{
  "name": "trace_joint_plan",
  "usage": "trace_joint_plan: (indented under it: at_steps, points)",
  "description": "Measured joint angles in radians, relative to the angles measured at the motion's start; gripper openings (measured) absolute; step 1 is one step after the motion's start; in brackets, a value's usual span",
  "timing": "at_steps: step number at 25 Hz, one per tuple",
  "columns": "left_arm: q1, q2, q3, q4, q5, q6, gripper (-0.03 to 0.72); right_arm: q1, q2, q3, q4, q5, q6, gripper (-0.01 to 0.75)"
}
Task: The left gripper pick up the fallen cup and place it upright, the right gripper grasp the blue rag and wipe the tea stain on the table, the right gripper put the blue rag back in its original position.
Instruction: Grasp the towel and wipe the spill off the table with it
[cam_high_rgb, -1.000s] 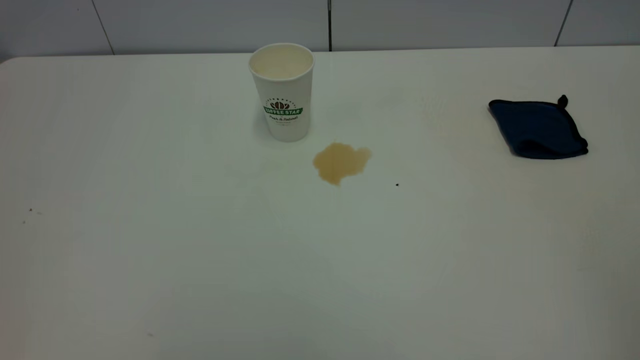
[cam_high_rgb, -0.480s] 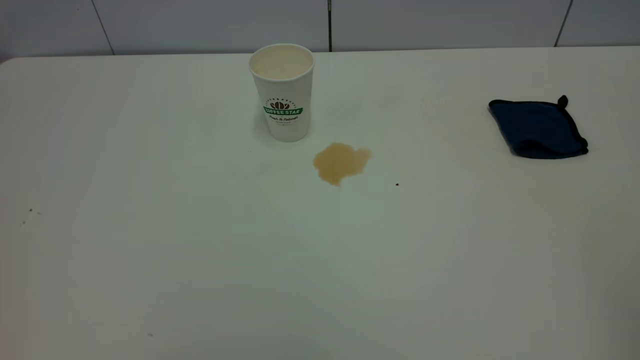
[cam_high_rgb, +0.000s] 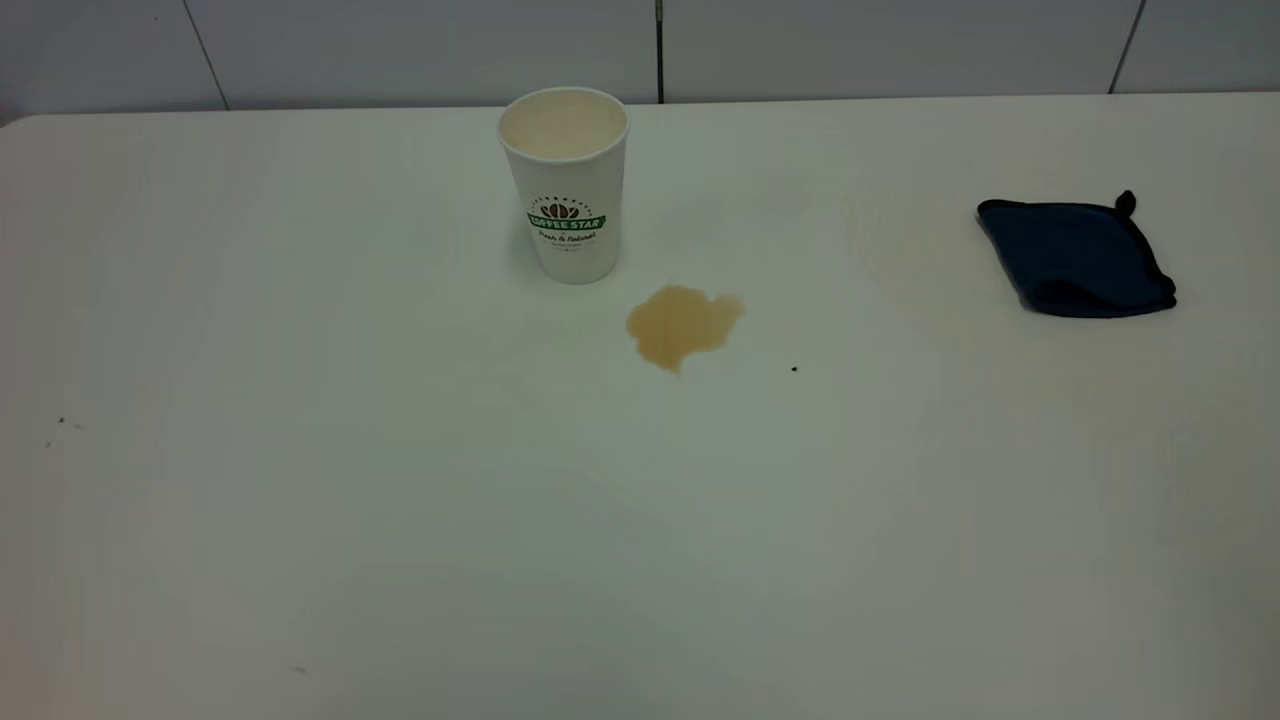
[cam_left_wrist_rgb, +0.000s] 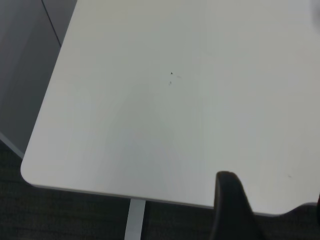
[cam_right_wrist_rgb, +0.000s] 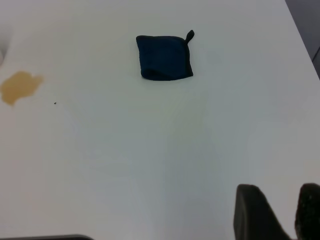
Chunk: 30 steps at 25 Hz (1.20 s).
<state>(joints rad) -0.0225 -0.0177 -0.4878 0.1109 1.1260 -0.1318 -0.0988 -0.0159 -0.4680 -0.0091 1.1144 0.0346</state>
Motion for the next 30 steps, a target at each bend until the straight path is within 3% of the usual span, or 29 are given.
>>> trace_joint_plan:
  at_steps: [22,26,30]
  points:
    - [0.0,0.0,0.0,0.0,0.0,0.0,0.44,0.0,0.0,0.0,-0.002,0.0,0.068,0.244]
    - [0.0,0.0,0.0,0.0,0.0,0.002,0.44,0.0,0.075,-0.018,-0.008,-0.027,0.076,0.33]
    - [0.0,0.0,0.0,0.0,0.001,0.002,0.44,0.0,0.282,-0.08,-0.011,-0.137,0.06,0.527]
